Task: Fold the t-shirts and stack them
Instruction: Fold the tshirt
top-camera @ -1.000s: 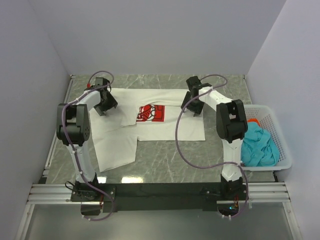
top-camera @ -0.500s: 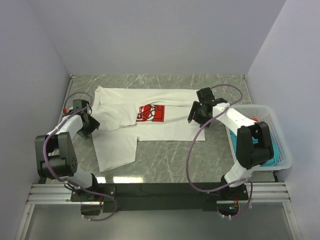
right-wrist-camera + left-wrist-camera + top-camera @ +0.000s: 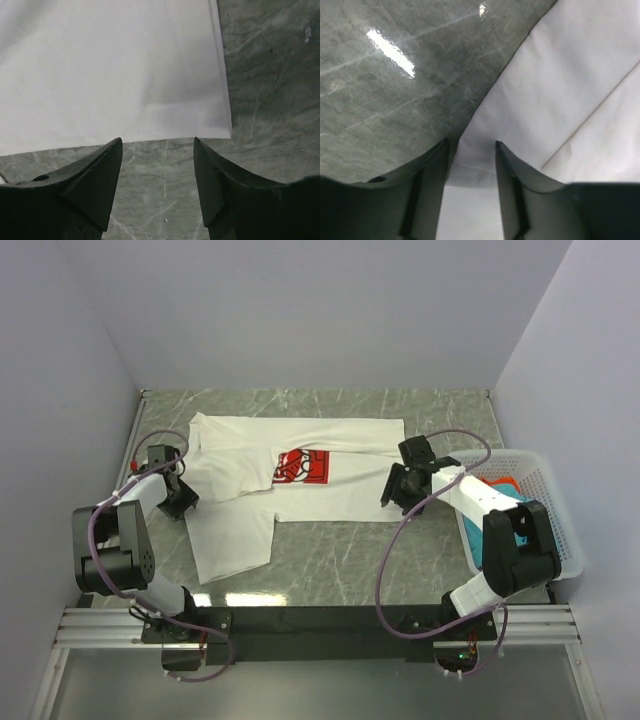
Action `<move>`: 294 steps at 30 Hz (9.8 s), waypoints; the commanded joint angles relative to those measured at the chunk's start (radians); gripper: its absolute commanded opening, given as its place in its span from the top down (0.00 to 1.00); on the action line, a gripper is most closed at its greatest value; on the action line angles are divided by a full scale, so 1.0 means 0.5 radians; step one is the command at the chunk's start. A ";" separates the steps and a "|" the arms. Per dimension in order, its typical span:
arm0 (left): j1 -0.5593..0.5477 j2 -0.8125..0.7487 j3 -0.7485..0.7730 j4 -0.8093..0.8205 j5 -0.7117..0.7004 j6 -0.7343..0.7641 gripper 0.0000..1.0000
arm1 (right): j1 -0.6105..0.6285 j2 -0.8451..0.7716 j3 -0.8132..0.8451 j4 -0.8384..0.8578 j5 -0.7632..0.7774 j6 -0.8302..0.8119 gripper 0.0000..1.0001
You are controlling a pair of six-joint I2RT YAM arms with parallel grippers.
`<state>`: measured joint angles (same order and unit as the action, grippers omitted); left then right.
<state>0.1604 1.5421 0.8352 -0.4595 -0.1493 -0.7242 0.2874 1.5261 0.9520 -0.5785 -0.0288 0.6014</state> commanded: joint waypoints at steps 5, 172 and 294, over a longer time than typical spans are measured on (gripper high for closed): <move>0.011 0.002 -0.044 0.075 -0.005 0.105 0.70 | -0.062 -0.061 -0.051 -0.003 0.235 0.095 0.36; -0.305 -0.571 -0.367 -0.044 0.194 -0.113 0.99 | 1.214 0.903 0.713 0.835 -0.483 0.433 0.38; -0.183 0.085 0.278 0.265 0.118 -0.024 0.81 | 0.186 0.534 0.556 0.353 -0.022 -0.175 0.63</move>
<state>0.0586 1.5684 0.9833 -0.3496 -0.0494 -0.7673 0.3943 1.7649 1.1736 -0.4316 -0.0296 0.5117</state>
